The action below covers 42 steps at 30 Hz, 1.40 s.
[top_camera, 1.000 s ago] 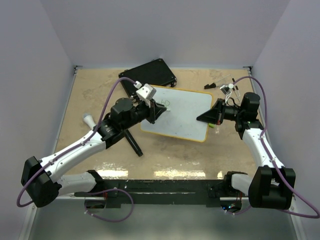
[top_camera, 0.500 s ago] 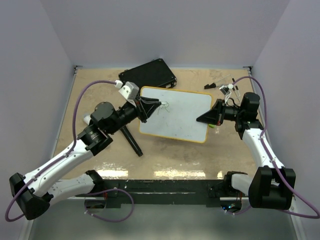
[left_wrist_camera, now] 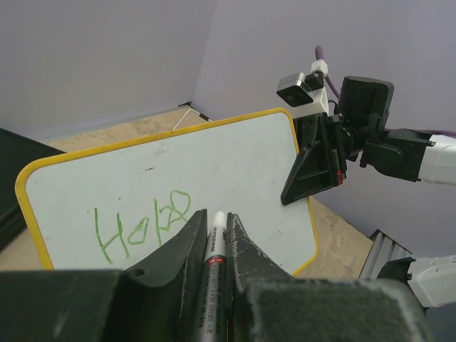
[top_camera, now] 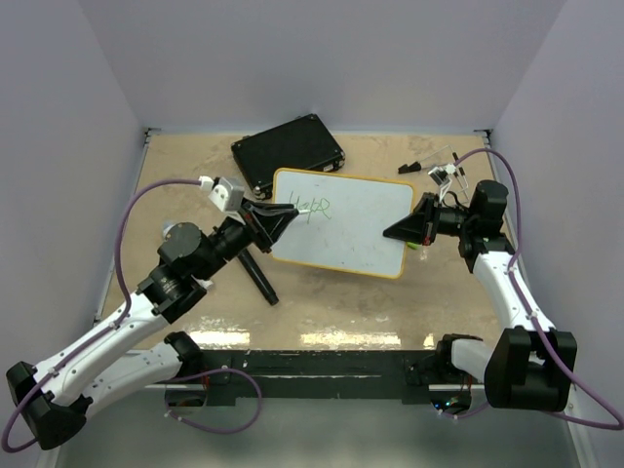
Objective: Write a sentence on the whiteboard
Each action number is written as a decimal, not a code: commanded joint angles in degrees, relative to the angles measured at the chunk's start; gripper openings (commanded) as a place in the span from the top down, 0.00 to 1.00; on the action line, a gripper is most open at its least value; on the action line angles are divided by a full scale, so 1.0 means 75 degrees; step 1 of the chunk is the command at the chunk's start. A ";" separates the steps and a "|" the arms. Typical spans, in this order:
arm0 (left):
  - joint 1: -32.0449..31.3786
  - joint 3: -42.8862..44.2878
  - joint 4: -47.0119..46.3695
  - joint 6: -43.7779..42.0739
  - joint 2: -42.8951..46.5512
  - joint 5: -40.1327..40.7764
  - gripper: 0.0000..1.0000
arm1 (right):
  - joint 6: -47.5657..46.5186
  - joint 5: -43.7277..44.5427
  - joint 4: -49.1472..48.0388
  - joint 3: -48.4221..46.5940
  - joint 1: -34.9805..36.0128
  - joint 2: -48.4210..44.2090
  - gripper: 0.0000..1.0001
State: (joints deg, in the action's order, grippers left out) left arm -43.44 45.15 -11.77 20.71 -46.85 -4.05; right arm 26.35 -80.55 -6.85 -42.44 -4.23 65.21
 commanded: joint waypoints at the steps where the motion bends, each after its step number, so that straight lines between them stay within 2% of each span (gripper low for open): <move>1: 0.0050 -0.0312 -0.0516 0.0379 0.0399 0.0130 1.00 | -0.0103 -0.0392 -0.0363 -0.0342 0.0013 -0.0316 1.00; 18: 0.0027 -0.0277 -0.0376 0.0672 0.0387 -0.0338 1.00 | -0.0115 -0.0369 -0.0516 -0.0272 0.0013 -0.0281 1.00; 24: -0.0242 0.0074 -0.0084 0.0602 0.0130 -0.0234 1.00 | -0.0162 -0.0334 -0.0540 -0.0260 0.0001 -0.0269 1.00; 28: -0.1025 0.0519 0.0326 0.0216 -0.0174 0.0480 1.00 | -0.0173 -0.0310 -0.0539 -0.0272 -0.0010 -0.0246 1.00; 36: -0.2737 0.1621 0.1393 -0.0616 -0.1053 0.2894 1.00 | -0.0208 -0.0275 -0.0528 -0.0248 -0.0057 -0.0316 1.00; 42: -0.2950 0.1575 0.1557 -0.0547 -0.1300 0.3528 1.00 | -0.0313 -0.0182 -0.0528 -0.0236 -0.0092 -0.0351 1.00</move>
State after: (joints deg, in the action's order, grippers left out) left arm -65.19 55.72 -1.48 18.13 -56.12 15.70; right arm 25.23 -80.53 -7.35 -42.44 -4.49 65.06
